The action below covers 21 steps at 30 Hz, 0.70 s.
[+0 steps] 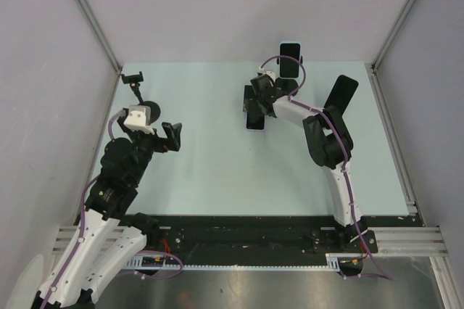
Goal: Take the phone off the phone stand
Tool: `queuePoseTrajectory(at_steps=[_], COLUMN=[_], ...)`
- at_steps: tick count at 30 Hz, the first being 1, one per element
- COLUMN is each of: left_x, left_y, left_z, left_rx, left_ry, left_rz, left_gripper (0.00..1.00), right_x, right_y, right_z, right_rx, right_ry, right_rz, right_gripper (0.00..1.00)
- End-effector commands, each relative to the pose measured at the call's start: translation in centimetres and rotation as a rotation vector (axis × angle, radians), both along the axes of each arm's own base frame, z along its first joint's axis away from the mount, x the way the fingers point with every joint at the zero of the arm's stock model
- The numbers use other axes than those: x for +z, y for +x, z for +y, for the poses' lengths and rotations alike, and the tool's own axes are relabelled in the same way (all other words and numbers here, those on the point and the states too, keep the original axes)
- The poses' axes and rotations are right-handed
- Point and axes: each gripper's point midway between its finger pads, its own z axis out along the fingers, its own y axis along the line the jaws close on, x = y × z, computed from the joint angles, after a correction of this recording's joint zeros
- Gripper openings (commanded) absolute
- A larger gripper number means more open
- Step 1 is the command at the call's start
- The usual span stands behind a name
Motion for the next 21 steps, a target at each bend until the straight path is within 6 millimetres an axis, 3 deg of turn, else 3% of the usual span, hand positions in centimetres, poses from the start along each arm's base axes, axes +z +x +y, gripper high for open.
queuePoseTrajectory(at_steps=[1, 7, 16, 19, 21], left_x=[0.1, 0.0, 0.0, -0.1, -0.1], left_y=[0.0, 0.1, 0.1, 0.1, 0.1], left_z=[0.0, -0.1, -0.3, -0.3, -0.3], left_rx=[-0.014, -0.014, -0.026, -0.026, -0.026], left_ry=[0.027, 0.028, 0.028, 0.029, 0.027], left_rz=[-0.017, -0.013, -0.011, -0.009, -0.01], left_gripper=[1.0, 1.0, 1.0, 1.0, 1.0], right_x=[1.9, 2.0, 1.5, 2.2, 3.7], right_y=[-0.5, -1.2, -2.8, -3.3, -3.4], right_z=[-0.8, -1.2, 0.2, 0.1, 0.2], right_rx=[-0.007, 0.013, 0.114, 0.122, 0.139], right_ry=[0.013, 0.008, 0.045, 0.046, 0.057], right_rz=[-0.003, 0.002, 0.013, 0.001, -0.026], right_gripper=[0.99, 0.99, 0.9, 0.88, 0.88])
